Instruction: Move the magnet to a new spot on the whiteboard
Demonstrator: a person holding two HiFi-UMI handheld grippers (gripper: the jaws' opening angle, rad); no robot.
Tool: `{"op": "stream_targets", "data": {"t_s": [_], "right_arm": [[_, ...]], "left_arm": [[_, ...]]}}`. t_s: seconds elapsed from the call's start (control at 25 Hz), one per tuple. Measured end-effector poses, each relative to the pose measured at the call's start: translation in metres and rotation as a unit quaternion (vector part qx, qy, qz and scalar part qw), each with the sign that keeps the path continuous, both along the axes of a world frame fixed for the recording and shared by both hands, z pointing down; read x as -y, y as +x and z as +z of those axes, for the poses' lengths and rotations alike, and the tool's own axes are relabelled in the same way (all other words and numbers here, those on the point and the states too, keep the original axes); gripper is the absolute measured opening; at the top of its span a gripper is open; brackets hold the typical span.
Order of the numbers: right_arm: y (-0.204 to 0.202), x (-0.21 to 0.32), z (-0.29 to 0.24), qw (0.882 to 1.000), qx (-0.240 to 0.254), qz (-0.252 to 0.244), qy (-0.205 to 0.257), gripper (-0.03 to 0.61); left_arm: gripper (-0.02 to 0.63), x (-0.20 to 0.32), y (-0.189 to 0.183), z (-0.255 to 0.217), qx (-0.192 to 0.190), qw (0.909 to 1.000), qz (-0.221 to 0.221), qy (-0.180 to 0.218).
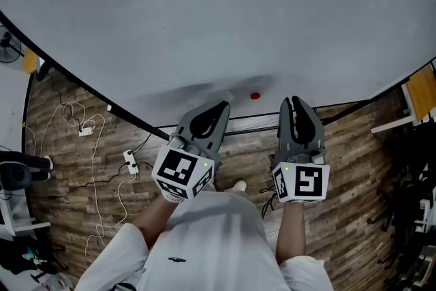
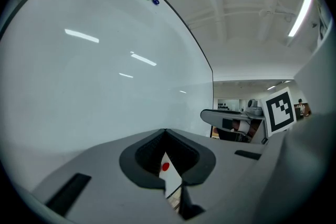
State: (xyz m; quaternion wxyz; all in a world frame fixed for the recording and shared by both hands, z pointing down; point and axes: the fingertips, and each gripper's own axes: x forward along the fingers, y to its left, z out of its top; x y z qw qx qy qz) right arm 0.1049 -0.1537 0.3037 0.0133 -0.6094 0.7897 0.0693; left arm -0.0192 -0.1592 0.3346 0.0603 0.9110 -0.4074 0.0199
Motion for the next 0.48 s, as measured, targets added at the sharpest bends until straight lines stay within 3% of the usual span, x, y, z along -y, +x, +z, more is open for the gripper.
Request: {"op": "stream_targets", "data": {"t_s": [0.16,0.48], "right_arm": [[0.005,-0.007,-0.016,1.0,0.008,0.019,0.015,0.011],[0.009,-0.013,-0.027,0.999,0.01,0.024,0.025,0.011]], "left_arm": [[0.002,-0.003,-0.001,-0.008,-0.002,1.0,-0.002,0.007],[0.002,-0.006,-0.002,-0.015,-0.002,0.9999,-0.007,0.013]]}}
